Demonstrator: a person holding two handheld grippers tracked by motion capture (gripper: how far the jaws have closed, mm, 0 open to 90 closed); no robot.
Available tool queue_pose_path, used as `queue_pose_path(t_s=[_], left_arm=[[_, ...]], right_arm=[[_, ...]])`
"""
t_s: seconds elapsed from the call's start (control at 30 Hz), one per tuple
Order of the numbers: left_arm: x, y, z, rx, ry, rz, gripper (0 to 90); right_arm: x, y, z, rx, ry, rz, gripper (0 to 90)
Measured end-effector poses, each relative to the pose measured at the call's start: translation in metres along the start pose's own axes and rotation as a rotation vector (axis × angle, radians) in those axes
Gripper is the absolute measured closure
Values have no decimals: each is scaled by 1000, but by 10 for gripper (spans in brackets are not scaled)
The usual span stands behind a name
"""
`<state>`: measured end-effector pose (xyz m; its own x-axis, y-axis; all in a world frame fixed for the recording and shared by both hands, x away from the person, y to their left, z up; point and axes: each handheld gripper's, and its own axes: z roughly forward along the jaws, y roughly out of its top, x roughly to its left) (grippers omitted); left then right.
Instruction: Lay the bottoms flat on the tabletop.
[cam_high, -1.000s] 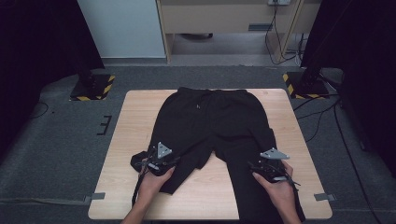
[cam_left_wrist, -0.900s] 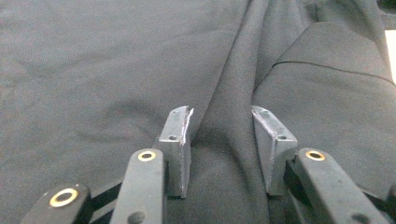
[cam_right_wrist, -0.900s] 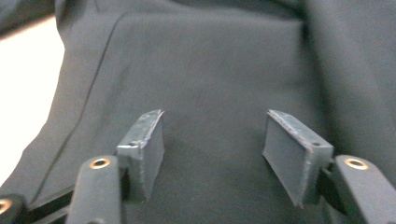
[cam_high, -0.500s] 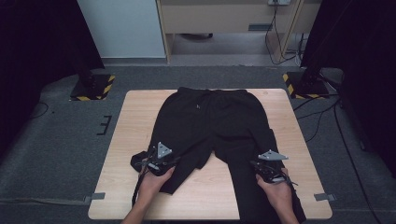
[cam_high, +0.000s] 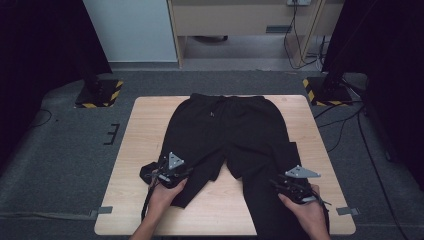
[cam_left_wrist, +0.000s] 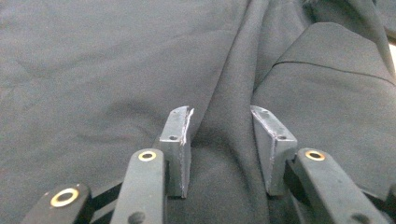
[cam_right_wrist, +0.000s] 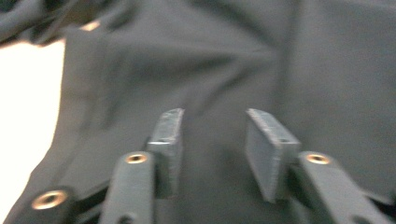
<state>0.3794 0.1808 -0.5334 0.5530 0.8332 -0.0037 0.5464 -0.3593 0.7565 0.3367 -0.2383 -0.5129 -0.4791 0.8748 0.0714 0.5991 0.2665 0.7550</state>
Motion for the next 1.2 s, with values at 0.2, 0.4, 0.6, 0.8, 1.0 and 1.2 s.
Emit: queue_pose_path(t_s=[0.2,0.4,0.6,0.8,1.0,1.2], left_arm=[[0,0,0,1,-2,0,594],[0,0,0,1,-2,3,593],[0,0,0,0,-3,0,593],[0,1,1,-2,-1,1,591],[0,0,1,-1,1,4,591],[1,0,0,1,-1,2,590]], right_arm=[[-20,-4,18,35,-74,27,536],[-12,-10,13,38,-80,-15,863],[0,-18,-2,71,-20,-34,869],[-2,-3,-14,1,-31,2,488],[-32,7,13,40,-137,28,511],[-29,-6,18,30,-134,44,595]])
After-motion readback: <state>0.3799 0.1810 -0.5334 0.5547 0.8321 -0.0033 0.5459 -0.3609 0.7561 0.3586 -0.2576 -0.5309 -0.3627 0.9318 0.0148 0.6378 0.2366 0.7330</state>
